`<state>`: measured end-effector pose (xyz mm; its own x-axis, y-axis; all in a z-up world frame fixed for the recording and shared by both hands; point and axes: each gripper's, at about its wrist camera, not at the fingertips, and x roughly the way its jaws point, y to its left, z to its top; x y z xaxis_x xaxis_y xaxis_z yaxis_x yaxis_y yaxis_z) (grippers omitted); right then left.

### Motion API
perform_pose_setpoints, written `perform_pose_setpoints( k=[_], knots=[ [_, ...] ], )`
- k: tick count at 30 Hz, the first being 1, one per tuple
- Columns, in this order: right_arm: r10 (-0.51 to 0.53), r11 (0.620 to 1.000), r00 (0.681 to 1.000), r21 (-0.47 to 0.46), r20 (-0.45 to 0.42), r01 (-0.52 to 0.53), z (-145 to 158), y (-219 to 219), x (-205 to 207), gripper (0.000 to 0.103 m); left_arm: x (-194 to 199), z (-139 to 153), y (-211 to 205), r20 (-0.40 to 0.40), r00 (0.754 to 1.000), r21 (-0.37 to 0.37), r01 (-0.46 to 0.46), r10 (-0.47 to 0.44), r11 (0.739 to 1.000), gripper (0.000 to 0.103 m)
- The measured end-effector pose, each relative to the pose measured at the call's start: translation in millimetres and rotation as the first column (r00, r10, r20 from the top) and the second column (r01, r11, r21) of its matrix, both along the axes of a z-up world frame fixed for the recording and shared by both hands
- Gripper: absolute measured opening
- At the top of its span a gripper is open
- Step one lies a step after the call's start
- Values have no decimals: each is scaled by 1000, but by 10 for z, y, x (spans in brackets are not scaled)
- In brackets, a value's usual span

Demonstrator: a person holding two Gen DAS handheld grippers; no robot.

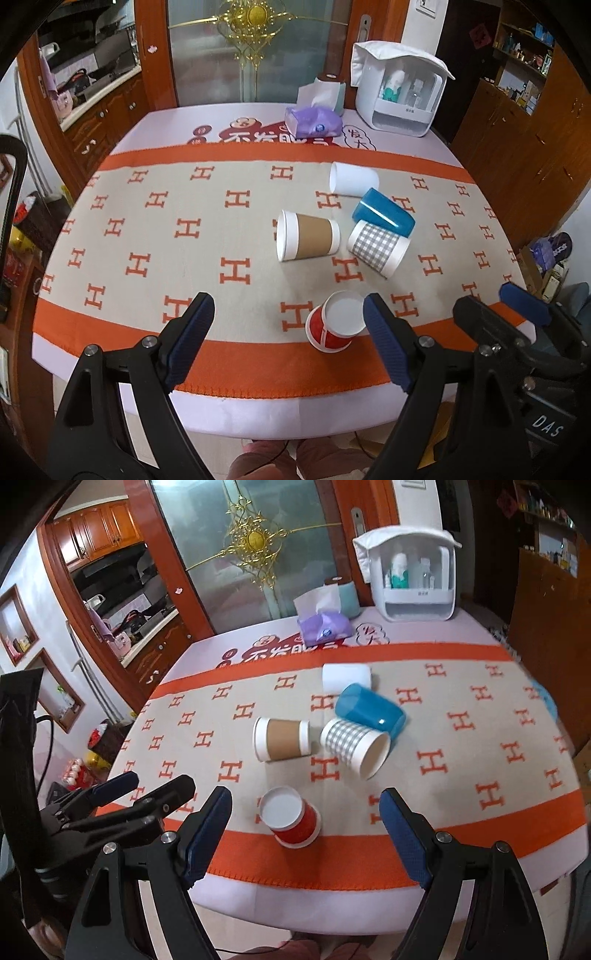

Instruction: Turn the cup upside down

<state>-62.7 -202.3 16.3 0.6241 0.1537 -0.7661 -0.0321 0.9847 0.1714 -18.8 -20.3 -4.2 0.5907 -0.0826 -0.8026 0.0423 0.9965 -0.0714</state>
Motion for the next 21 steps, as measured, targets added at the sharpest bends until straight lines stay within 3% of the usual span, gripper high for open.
perform_pose_setpoints(
  k=[9, 21],
  knots=[
    [-12, 1000, 1000, -17, -3, 12, 181, -88, 17, 85, -42, 141, -127, 40, 999, 30, -37, 36, 999, 81],
    [-36, 999, 999, -38, -14, 36, 151, -245, 84, 86, 65, 96, -230, 16, 999, 47, -41, 40, 998, 81]
  ],
)
